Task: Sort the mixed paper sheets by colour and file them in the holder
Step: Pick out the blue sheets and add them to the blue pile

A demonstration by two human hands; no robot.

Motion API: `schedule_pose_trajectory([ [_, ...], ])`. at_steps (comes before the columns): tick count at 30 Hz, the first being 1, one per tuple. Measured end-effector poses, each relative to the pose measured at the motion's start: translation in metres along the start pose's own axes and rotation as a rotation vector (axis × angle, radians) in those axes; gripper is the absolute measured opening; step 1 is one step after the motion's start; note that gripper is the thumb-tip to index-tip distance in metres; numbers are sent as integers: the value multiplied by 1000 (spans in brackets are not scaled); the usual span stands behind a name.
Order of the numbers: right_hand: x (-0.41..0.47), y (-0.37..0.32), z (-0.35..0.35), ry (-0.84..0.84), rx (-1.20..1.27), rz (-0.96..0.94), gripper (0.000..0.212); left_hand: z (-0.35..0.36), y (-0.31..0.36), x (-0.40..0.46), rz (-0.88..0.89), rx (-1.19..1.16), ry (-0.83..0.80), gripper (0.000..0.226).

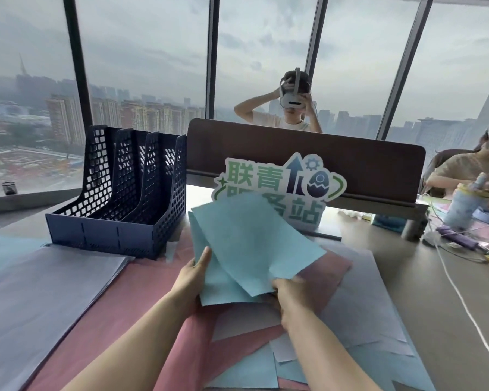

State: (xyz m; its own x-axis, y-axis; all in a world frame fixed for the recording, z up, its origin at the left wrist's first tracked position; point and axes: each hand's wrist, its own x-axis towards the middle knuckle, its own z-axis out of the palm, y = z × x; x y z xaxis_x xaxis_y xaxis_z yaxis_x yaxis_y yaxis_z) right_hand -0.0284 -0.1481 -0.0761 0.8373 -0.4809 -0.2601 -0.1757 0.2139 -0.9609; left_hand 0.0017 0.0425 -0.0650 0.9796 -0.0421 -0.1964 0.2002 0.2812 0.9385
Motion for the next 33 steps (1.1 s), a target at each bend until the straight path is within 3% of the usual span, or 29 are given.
schedule_pose_trajectory([
  [4,-5,4,7,-99,-180,10,25,2,-3,2,15,11,-18,27],
  [7,-6,4,9,-203,-210,44,34,3,-3,2,54,115,47,42],
  [10,-12,-22,-7,-70,-246,-89,19,4,4,-4,167,218,63,42],
  [13,0,-53,-29,127,-384,-275,38,4,23,-17,382,286,39,35],
  [15,5,-70,-35,39,-329,-330,47,3,37,-22,512,294,15,28],
  [18,2,-91,-31,-165,-179,-422,32,8,52,-27,635,250,-30,11],
  [21,-6,-97,-19,-118,-65,-537,14,22,55,-36,720,190,11,15],
  [23,-12,-90,-12,17,-97,-656,4,26,47,-36,737,199,73,20],
  [25,-16,-74,-9,67,-115,-696,8,23,31,-32,686,219,105,27],
  [28,-17,-46,-9,-19,-80,-618,6,16,8,-27,561,268,110,37],
  [33,-10,-38,-10,-53,-15,-611,15,18,9,-32,591,117,118,21],
])
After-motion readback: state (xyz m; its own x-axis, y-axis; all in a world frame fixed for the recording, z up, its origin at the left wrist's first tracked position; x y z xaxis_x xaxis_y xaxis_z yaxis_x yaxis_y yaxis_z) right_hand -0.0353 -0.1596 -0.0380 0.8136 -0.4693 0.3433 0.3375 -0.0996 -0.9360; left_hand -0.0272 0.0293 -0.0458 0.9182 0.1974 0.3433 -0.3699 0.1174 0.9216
